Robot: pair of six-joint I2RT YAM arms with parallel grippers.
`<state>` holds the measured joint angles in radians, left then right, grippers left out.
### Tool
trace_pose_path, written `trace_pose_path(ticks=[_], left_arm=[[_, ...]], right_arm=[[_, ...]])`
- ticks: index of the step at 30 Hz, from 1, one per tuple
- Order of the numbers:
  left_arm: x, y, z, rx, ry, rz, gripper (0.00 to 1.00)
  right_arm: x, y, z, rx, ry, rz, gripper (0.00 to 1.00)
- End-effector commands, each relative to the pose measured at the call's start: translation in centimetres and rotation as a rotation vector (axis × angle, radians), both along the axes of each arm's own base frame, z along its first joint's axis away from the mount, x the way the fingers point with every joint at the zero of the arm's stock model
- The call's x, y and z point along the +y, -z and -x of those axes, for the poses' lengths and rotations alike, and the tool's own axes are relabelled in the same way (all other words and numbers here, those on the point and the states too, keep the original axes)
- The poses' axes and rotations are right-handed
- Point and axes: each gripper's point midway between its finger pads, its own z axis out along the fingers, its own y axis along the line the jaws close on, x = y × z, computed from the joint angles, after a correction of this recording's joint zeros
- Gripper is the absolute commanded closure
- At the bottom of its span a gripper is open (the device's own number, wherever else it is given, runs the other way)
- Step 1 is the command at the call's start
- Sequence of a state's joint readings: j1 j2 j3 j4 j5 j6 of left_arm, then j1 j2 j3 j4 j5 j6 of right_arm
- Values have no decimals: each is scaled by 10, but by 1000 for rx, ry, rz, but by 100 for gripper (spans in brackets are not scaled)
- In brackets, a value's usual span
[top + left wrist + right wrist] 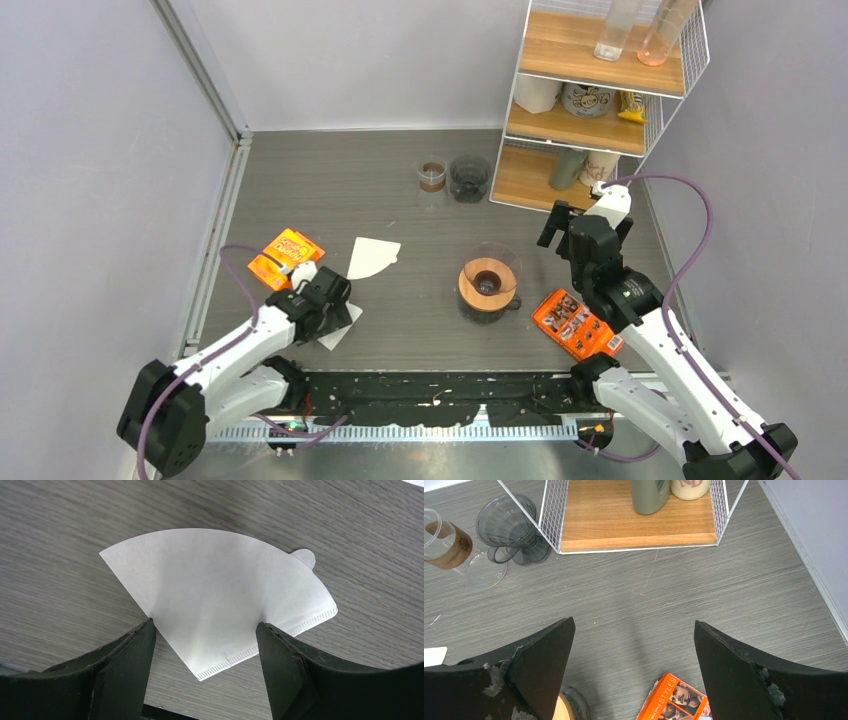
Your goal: Place the coffee filter in the dripper
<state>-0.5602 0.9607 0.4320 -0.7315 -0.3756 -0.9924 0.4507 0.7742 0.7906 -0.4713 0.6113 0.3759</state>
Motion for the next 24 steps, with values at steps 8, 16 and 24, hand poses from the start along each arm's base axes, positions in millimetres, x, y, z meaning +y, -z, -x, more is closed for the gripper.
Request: trace_pose_path(ticks=[8,16,24], left_arm=[[-68,2,-37,23,242,144,30],[-76,0,-41,45,286,116,47],[-100,-32,-59,-126,409,221,70]], right_arm=[[-2,-10,-3,-50,14,-9,5],[-3,-10,-3,-52,19,-7,5],[1,-12,-3,-63,-5,-20,4]])
